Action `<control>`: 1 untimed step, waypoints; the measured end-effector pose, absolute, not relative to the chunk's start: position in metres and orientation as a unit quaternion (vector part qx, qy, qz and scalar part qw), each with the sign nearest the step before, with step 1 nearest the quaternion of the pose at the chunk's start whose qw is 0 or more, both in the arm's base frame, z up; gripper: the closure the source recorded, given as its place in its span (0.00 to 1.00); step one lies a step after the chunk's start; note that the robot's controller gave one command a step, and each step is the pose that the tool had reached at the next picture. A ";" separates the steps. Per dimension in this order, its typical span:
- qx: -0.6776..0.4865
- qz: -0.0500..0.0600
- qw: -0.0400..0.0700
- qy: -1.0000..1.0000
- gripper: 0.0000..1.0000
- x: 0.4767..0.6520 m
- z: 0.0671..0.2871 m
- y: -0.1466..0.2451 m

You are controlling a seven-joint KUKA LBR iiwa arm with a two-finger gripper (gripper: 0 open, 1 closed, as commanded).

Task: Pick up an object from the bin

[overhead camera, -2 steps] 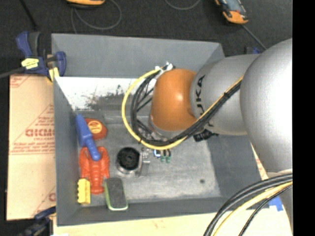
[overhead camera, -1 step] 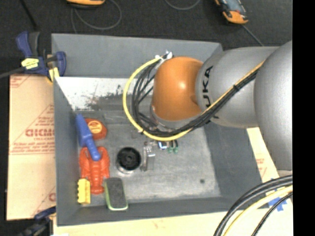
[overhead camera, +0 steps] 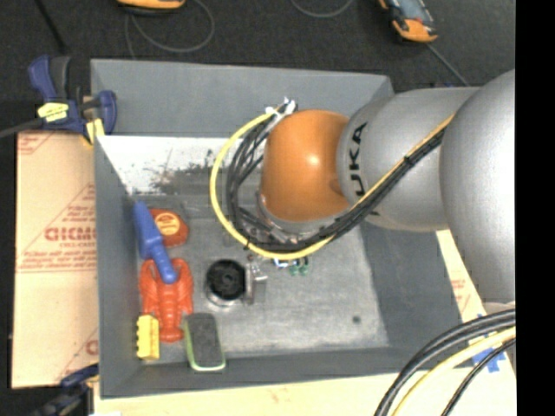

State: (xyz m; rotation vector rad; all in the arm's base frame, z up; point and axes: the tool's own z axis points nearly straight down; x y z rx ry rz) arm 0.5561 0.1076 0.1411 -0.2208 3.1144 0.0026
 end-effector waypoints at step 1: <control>-0.055 0.000 0.002 0.998 0.00 0.543 0.090 0.111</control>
Offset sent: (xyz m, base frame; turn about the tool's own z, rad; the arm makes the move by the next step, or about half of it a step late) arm -0.0099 0.0170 -0.0711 -0.1174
